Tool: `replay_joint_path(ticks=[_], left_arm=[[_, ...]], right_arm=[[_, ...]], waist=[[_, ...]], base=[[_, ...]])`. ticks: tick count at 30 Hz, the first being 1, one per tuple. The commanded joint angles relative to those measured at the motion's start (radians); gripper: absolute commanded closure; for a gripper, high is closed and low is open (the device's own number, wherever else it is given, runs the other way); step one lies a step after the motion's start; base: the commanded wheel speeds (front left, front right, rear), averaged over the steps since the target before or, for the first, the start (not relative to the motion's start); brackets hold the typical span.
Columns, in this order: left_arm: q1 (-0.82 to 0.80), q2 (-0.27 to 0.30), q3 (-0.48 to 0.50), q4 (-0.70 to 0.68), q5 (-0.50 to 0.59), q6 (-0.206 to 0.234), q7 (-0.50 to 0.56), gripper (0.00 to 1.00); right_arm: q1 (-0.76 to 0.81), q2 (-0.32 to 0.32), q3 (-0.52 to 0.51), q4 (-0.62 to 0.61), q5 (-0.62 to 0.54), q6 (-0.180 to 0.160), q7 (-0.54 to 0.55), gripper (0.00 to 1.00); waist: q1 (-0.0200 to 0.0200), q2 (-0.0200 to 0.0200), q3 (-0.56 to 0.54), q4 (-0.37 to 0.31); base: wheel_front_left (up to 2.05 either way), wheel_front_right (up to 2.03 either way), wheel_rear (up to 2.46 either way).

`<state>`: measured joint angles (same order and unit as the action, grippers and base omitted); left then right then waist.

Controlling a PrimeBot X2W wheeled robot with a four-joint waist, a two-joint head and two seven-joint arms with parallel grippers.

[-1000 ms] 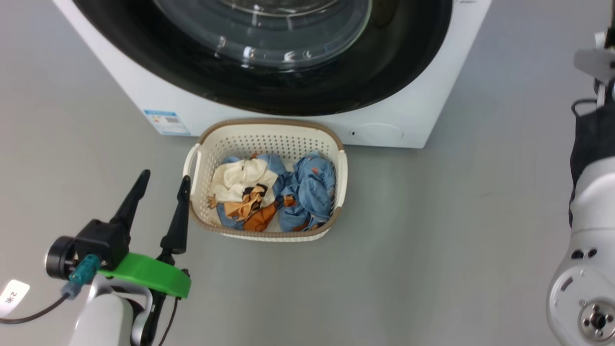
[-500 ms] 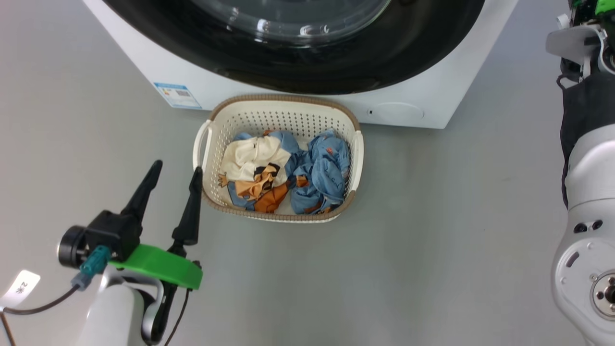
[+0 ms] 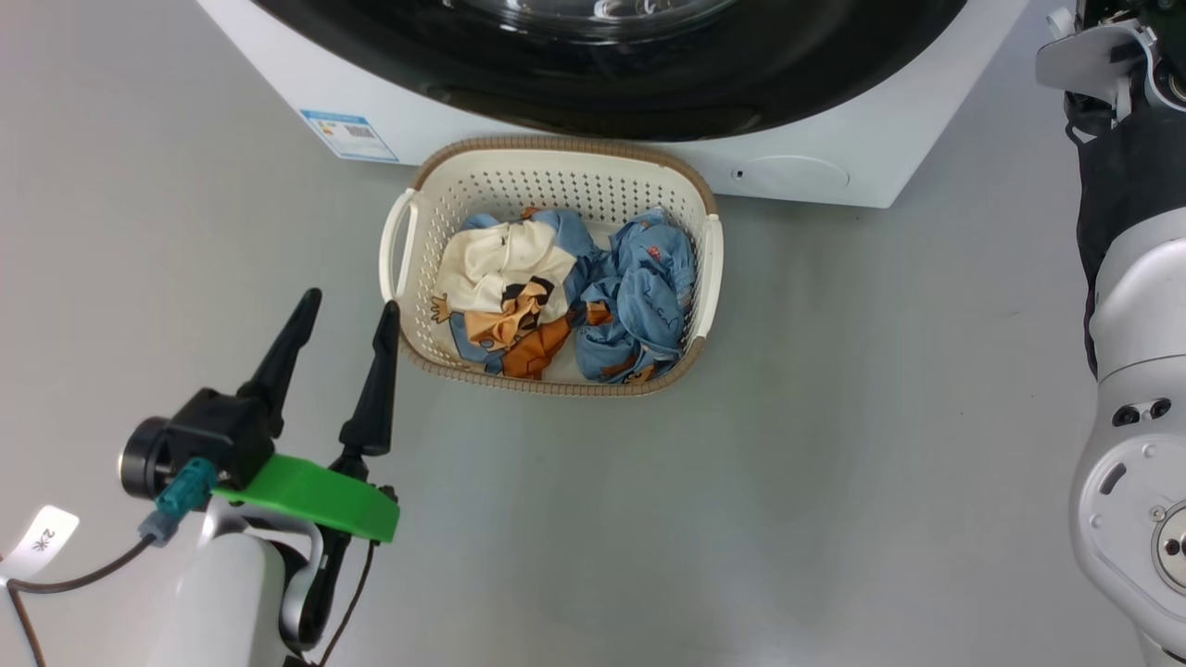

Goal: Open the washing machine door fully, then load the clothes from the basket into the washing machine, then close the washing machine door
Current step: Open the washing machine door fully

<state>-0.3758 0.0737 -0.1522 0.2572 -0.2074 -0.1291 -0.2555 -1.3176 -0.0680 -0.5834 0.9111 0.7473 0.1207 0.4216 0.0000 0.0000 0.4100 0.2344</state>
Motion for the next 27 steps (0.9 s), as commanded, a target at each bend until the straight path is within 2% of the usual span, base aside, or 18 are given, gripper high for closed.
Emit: replay_joint_path(ticks=[1, 20, 27], left_arm=[[-0.026, 0.02, 0.033, -0.03, -0.004, -0.001, -0.006, 0.0], [-0.044, 0.006, 0.032, -0.03, -0.012, -0.002, -0.006, 0.0], [-0.049, 0.001, 0.036, -0.032, -0.011, -0.002, -0.006, 0.0]], right_arm=[[-0.058, 0.018, 0.013, -0.021, -0.009, 0.01, 0.004, 1.0], [-0.141, 0.018, -0.007, 0.021, -0.062, 0.01, 0.043, 1.0], [-0.155, 0.018, -0.025, 0.055, -0.074, 0.01, 0.122, 1.0]], waist=[[0.0, 0.0, 0.006, 0.003], [0.0, 0.0, 0.048, 0.015], [0.0, 0.0, 0.053, 0.019]], base=[[0.0, 0.0, 0.0], [0.0, 0.0, 0.0], [0.0, 0.0, 0.0]])
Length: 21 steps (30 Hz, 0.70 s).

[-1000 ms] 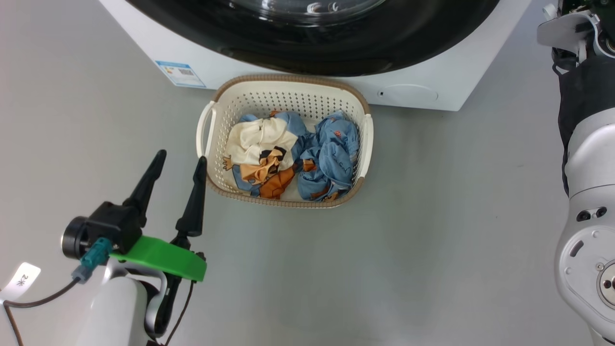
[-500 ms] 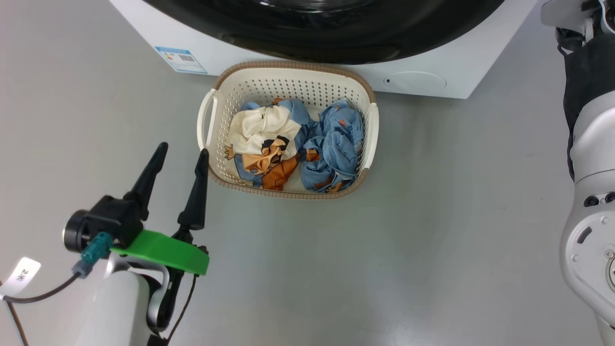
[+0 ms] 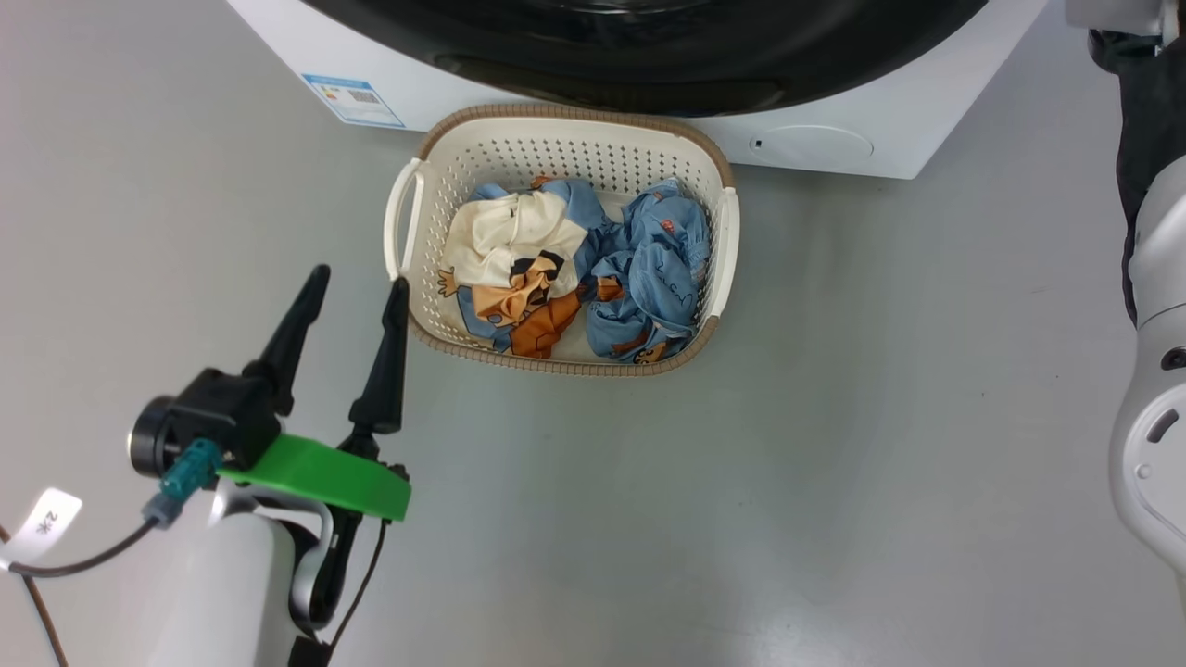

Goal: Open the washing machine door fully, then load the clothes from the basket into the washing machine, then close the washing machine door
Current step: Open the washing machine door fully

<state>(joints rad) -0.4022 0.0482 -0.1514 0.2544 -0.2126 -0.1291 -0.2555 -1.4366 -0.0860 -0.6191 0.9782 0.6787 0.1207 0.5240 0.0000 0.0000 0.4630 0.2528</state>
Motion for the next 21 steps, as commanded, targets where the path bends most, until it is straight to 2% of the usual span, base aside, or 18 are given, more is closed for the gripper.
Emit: replay_joint_path(ticks=[1, 10, 18, 21], left_arm=[[-0.023, 0.026, 0.036, -0.029, -0.006, -0.002, -0.006, 0.0], [-0.024, 0.022, 0.041, -0.044, -0.002, -0.002, -0.006, 0.0], [-0.018, 0.022, 0.043, -0.054, 0.003, -0.002, -0.006, 0.0], [-0.015, 0.021, 0.043, -0.057, 0.004, -0.002, -0.006, 0.0]], right_arm=[[-0.035, 0.036, 0.008, -0.011, -0.009, 0.01, 0.035, 1.0], [-0.024, 0.036, -0.022, -0.049, -0.016, 0.01, 0.171, 1.0], [0.008, 0.036, -0.037, -0.129, 0.004, 0.01, 0.367, 1.0], [0.023, 0.036, -0.043, -0.149, -0.003, 0.01, 0.402, 1.0]], waist=[[0.0, 0.0, -0.001, 0.0], [0.0, 0.0, -0.002, -0.001], [0.0, 0.0, -0.015, 0.0], [0.0, 0.0, -0.02, 0.0]], base=[[0.0, 0.0, 0.0], [0.0, 0.0, 0.0], [0.0, 0.0, 0.0], [0.0, 0.0, 0.0]])
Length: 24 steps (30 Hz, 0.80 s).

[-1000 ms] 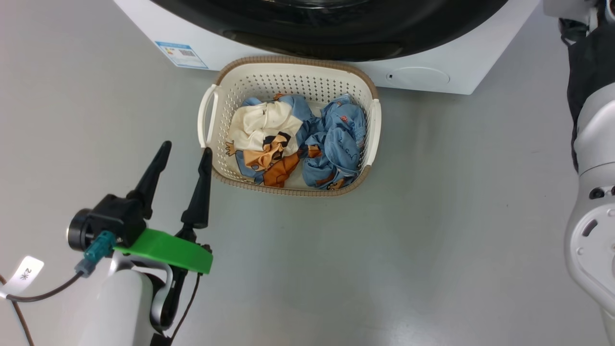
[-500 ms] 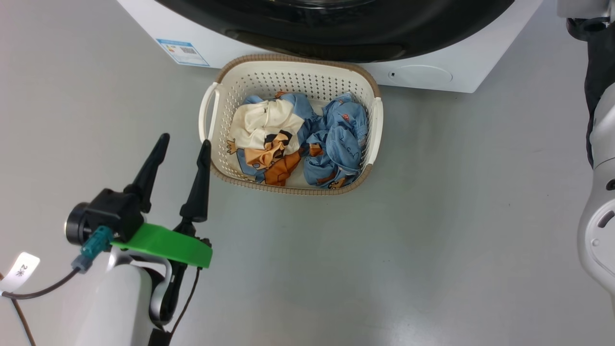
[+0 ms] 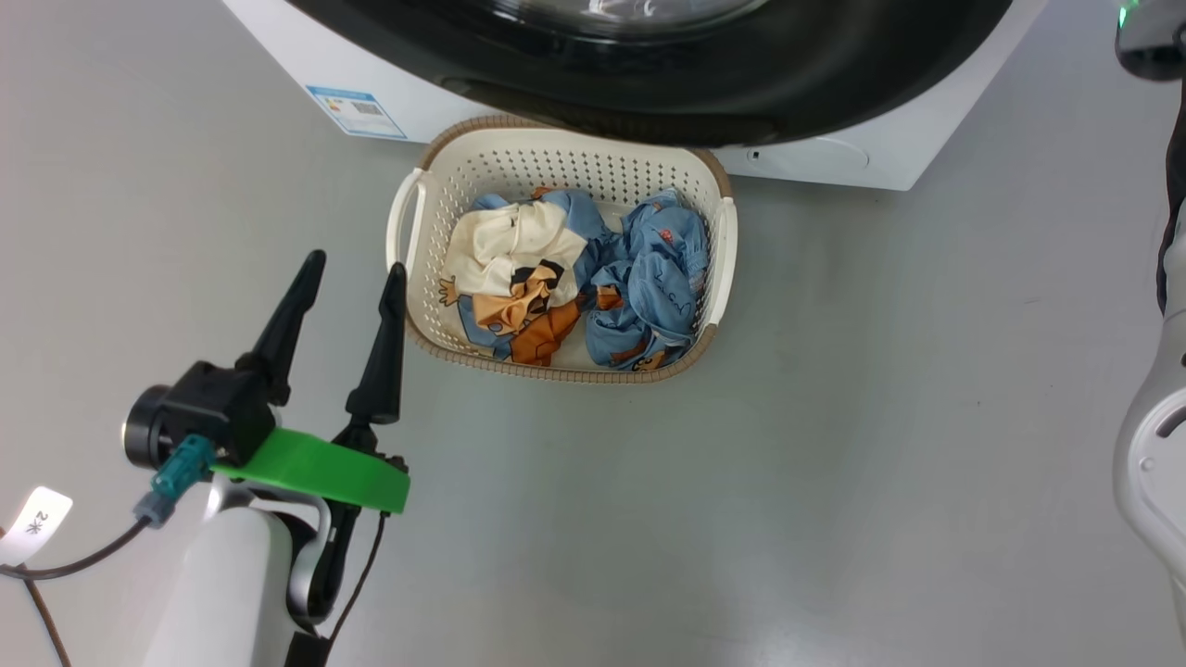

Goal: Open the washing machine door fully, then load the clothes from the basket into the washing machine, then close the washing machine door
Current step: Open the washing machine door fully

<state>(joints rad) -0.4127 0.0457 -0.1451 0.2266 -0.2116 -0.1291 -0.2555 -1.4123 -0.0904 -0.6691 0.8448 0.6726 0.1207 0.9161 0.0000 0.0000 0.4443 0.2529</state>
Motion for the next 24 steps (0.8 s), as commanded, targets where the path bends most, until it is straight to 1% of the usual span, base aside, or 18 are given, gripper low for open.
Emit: replay_joint_path(ticks=[1, 6, 11, 15, 20, 24], left_arm=[[-0.003, 0.024, 0.037, -0.03, 0.004, -0.002, -0.006, 0.0], [0.001, 0.024, 0.037, -0.034, 0.006, -0.002, -0.006, 0.0], [0.006, 0.024, 0.038, -0.036, 0.005, -0.002, -0.006, 0.0], [0.01, 0.024, 0.037, -0.036, 0.006, -0.002, -0.006, 0.0], [0.021, 0.029, 0.038, -0.036, 0.007, -0.002, -0.006, 0.0], [0.031, 0.035, 0.036, -0.039, 0.007, -0.002, -0.006, 0.0]], right_arm=[[0.007, 0.04, 0.005, -0.026, -0.004, 0.01, 0.029, 1.0], [0.04, 0.04, -0.001, -0.069, -0.024, 0.01, 0.129, 1.0], [0.068, 0.04, 0.012, -0.1, 0.005, 0.01, 0.215, 1.0], [0.105, 0.04, 0.057, -0.126, 0.056, 0.01, 0.281, 1.0], [0.178, 0.04, 0.127, -0.173, 0.149, 0.01, 0.364, 1.0], [0.251, 0.04, 0.194, -0.219, 0.226, 0.01, 0.409, 1.0]], waist=[[0.0, 0.0, -0.003, 0.0], [0.0, 0.0, -0.012, 0.001], [0.0, 0.0, -0.024, 0.003], [0.0, 0.0, -0.038, 0.003], [0.0, 0.0, -0.064, 0.0], [0.0, 0.0, -0.084, -0.001]], base=[[0.0, 0.0, 0.0], [0.0, 0.0, 0.0], [0.0, 0.0, 0.0], [0.0, 0.0, 0.0], [0.0, 0.0, 0.0], [0.0, 0.0, 0.0]])
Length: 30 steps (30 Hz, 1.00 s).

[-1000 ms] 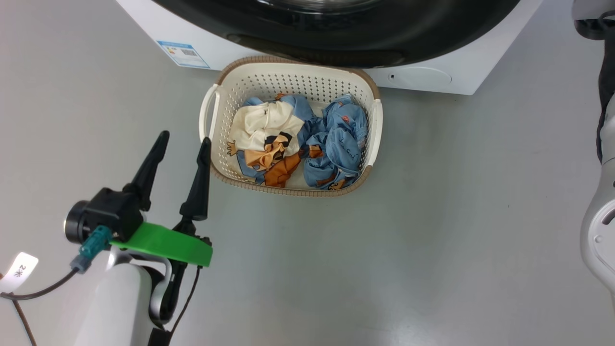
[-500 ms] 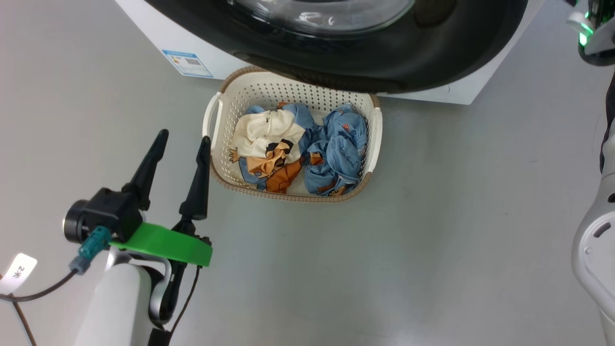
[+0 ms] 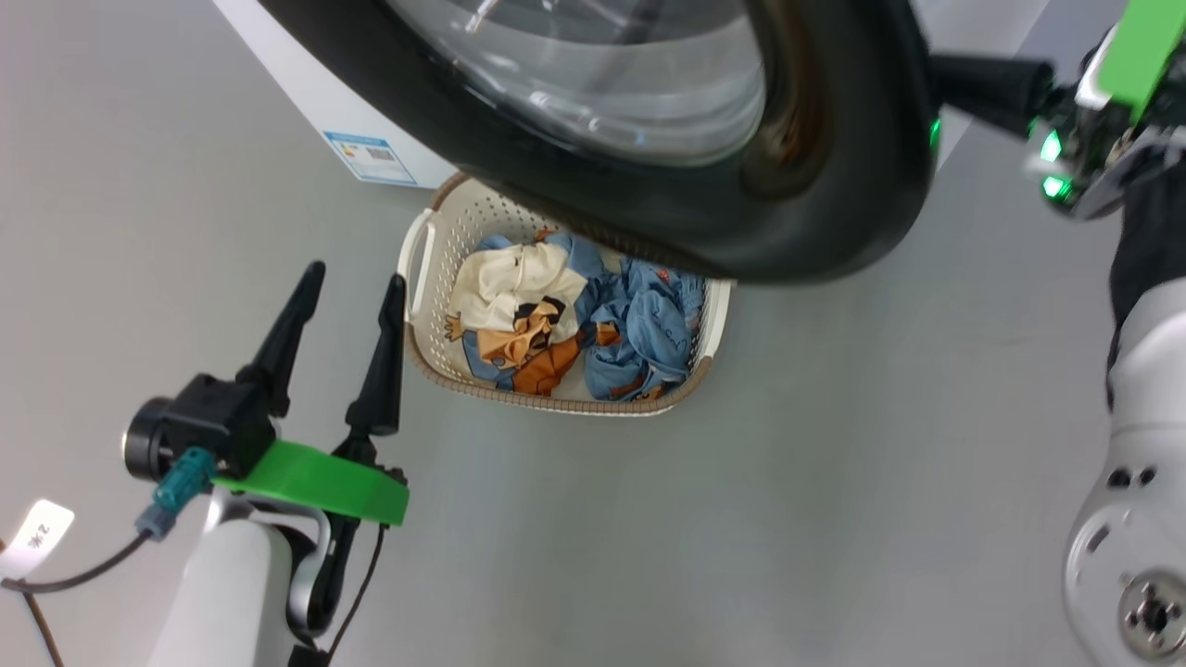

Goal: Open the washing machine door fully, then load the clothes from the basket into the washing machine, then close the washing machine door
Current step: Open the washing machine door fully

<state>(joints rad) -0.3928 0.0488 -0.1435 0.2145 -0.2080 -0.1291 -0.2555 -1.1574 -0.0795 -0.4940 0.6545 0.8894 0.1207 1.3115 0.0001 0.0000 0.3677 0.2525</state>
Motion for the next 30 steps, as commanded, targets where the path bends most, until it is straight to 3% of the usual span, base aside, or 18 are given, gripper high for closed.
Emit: replay_joint_path(ticks=[1, 14, 30], left_arm=[[0.014, 0.032, 0.034, -0.028, 0.004, -0.002, -0.006, 0.0], [0.041, 0.032, 0.016, -0.027, 0.0, -0.002, -0.006, 0.0], [0.043, 0.026, 0.005, -0.026, -0.008, -0.002, -0.006, 0.0]], right_arm=[[0.015, 0.029, 0.038, -0.04, 0.031, 0.01, 0.022, 1.0], [0.26, 0.029, 0.346, -0.21, 0.287, 0.01, 0.031, 1.0], [0.382, 0.029, 0.627, -0.29, 0.443, 0.01, -0.084, 1.0]], waist=[[0.0, 0.0, -0.012, -0.001], [0.0, 0.0, -0.064, 0.014], [0.0, 0.0, -0.069, 0.031]], base=[[0.0, 0.0, 0.0], [0.0, 0.0, 0.0], [0.0, 0.0, 0.0]])
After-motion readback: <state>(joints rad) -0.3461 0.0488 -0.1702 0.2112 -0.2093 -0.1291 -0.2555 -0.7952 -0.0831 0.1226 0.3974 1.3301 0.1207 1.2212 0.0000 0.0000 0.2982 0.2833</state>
